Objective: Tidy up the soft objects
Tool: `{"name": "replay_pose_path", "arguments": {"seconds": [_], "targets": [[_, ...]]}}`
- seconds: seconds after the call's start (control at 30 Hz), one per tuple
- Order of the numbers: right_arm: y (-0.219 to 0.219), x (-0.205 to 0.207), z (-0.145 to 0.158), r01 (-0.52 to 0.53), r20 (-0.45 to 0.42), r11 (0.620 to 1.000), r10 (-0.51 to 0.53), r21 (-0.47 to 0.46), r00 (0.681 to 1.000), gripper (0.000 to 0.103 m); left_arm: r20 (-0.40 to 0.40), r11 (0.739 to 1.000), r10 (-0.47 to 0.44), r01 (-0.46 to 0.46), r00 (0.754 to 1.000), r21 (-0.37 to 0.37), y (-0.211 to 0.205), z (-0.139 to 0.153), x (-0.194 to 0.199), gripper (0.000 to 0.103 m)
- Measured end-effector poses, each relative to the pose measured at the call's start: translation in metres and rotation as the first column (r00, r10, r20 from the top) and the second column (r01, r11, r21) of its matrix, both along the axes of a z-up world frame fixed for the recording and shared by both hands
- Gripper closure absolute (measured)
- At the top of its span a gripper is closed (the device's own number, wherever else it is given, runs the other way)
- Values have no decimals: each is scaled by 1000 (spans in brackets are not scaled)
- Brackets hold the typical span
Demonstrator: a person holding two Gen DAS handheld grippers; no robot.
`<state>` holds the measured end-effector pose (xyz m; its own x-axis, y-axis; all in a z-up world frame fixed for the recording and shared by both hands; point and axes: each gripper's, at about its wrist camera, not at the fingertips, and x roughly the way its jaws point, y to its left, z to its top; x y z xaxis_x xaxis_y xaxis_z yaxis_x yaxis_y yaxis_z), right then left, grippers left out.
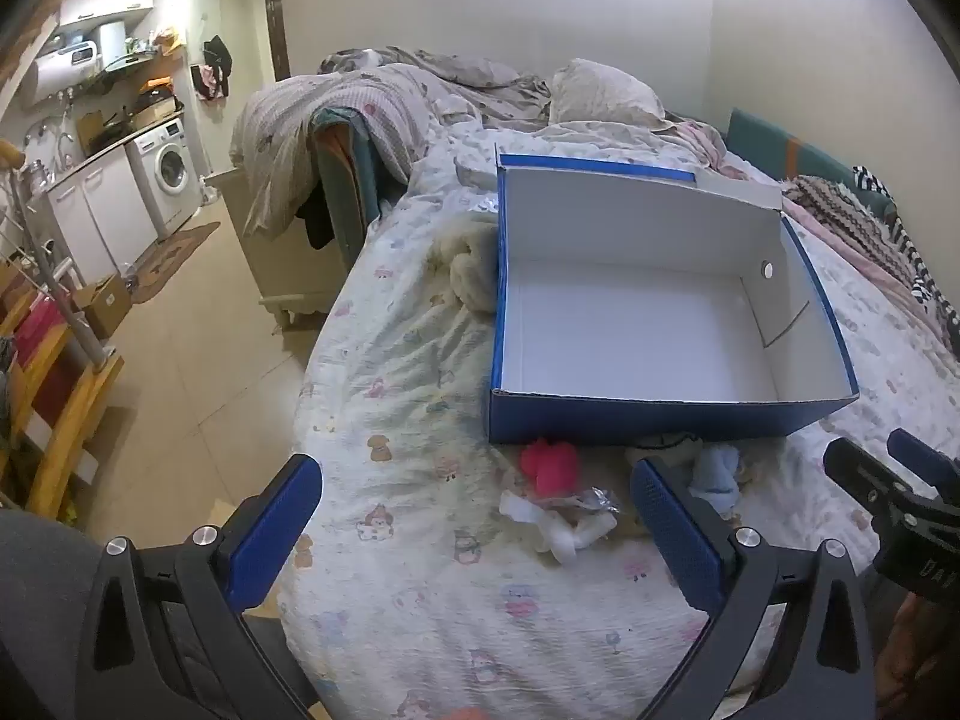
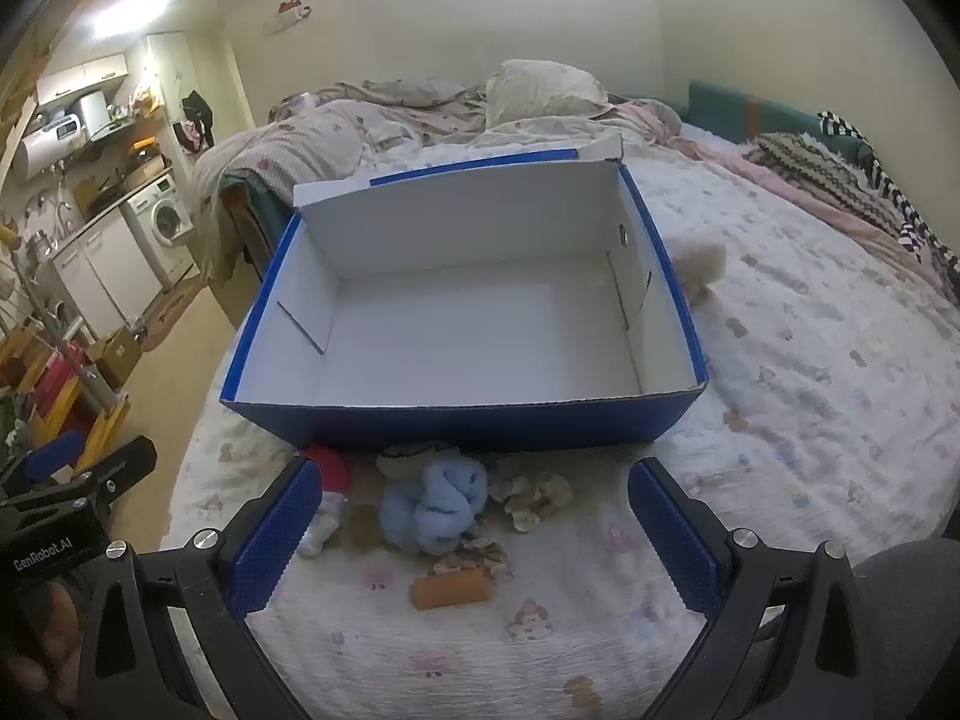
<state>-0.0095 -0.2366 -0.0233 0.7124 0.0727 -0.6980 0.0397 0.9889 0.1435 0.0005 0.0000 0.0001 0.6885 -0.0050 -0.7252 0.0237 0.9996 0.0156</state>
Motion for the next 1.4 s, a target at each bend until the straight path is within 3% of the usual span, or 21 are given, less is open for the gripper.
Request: {"name": "replay_pose_path", "arguments": {"seconds": [0.53,1.4], "targets": [[4,1,-2,1,-2,1000,-1,-18,1000,0,52,999,-32,30,998,39,-9,6,-6,0],[3,1,1,7,-1,1000,-7,-27,1000,0,56,999,-23,21,998,38,-8,10,-7,0]]}}
